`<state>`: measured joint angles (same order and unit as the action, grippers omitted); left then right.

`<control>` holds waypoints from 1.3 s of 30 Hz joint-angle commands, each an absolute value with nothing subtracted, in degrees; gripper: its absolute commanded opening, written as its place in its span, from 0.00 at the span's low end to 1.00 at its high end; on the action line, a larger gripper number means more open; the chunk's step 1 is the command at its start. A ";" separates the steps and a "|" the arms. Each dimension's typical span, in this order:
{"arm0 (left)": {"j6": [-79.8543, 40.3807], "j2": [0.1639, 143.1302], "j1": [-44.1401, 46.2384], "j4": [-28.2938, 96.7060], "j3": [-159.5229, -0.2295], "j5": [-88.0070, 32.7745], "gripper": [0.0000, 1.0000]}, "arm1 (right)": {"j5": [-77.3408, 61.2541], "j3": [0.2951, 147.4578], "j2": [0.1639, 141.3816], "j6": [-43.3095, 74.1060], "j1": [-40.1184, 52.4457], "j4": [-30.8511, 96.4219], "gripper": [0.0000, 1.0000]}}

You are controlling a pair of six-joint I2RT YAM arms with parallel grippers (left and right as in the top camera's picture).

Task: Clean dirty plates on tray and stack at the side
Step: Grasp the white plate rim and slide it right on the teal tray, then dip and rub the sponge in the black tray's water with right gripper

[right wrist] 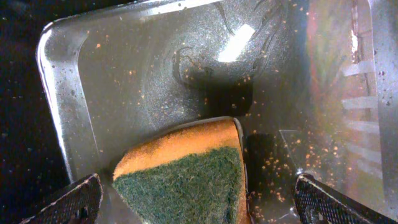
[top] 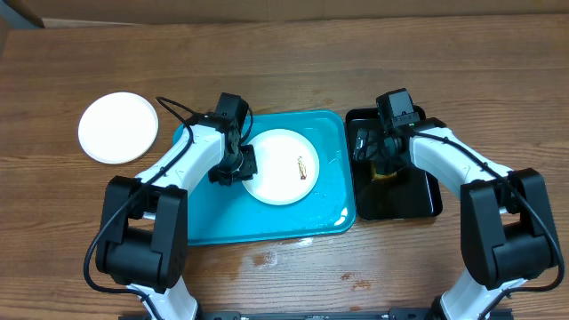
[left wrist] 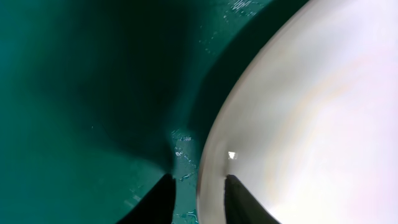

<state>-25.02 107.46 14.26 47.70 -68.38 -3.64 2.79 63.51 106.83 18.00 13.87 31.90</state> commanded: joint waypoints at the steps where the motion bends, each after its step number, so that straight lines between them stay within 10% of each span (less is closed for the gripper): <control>1: -25.30 107.87 13.72 48.18 -69.25 -4.49 0.32 | 2.28 63.35 107.02 18.22 13.76 30.46 1.00; 26: -25.34 107.90 13.52 46.94 -69.32 -4.51 0.31 | -5.19 66.78 96.55 10.66 13.76 44.45 1.00; 31: -25.34 107.90 13.52 46.92 -69.32 -4.51 0.30 | -2.90 63.92 97.65 13.98 13.76 43.29 0.73; 39: -25.32 107.90 13.52 47.35 -69.32 -4.51 0.29 | 1.50 59.96 99.04 17.85 13.76 38.02 0.73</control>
<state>-25.17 107.48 13.78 47.18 -68.40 -4.08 -0.25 61.32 98.48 16.14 13.87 39.35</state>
